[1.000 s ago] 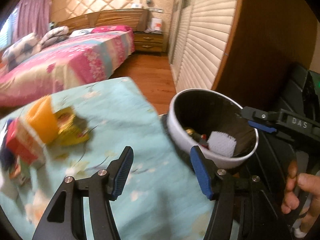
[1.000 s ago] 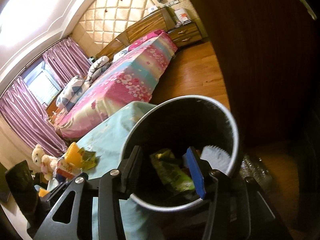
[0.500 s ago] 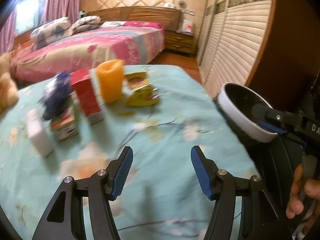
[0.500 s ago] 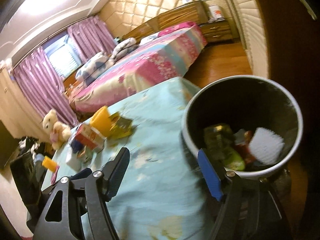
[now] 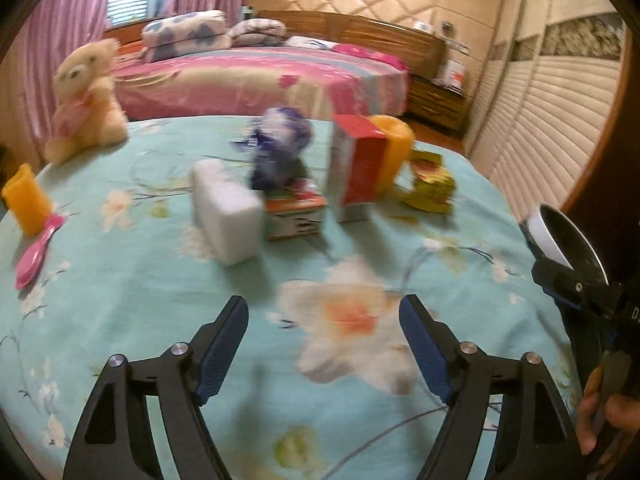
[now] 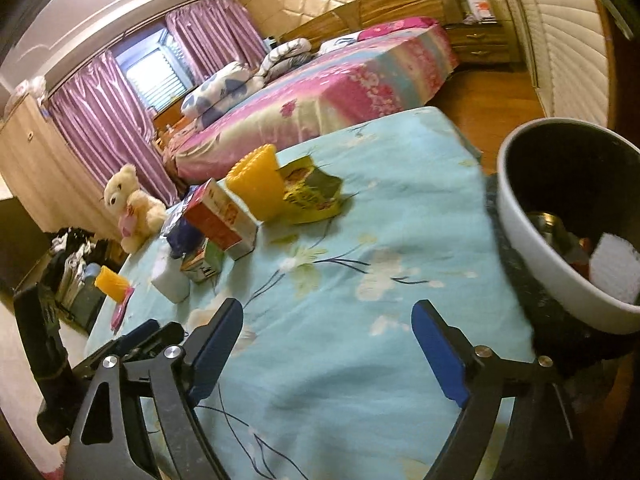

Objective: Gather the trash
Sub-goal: 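Move both open tools back over the remaining trash on the table, then grasp the white sponge block with the left tool while the right tool grasps the yellow snack bag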

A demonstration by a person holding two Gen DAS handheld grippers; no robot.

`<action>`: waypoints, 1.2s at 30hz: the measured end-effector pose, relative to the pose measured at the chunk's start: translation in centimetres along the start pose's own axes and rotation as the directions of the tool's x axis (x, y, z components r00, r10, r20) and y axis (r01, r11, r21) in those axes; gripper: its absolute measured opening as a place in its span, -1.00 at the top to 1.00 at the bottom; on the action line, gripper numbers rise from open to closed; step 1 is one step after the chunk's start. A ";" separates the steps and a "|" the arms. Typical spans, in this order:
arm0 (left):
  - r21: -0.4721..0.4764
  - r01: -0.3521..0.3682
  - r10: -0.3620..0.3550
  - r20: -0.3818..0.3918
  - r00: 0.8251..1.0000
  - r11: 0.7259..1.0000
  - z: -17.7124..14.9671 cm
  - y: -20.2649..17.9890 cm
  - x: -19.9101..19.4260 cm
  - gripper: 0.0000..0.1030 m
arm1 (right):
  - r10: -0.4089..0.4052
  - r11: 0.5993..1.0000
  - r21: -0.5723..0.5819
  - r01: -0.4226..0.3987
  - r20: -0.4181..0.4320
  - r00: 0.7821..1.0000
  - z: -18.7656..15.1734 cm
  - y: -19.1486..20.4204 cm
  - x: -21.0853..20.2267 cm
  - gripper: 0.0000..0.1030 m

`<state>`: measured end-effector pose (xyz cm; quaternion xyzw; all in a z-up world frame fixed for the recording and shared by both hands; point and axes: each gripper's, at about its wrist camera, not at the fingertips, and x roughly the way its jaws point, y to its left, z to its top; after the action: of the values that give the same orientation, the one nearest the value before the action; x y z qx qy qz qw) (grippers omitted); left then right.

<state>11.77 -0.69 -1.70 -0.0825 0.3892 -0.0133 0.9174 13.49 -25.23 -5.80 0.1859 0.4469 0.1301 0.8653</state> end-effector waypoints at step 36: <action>-0.094 -0.087 0.084 -0.036 0.996 0.992 4.7 4.7 6.4 -0.51 | -0.039 0.998 -0.055 0.036 -0.057 0.998 4.8 2.1 9.2 -0.72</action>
<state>19.43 4.03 -3.83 -0.1092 0.4070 0.0435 0.9058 22.55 -20.70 -8.99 0.1501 0.4715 0.1310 0.8591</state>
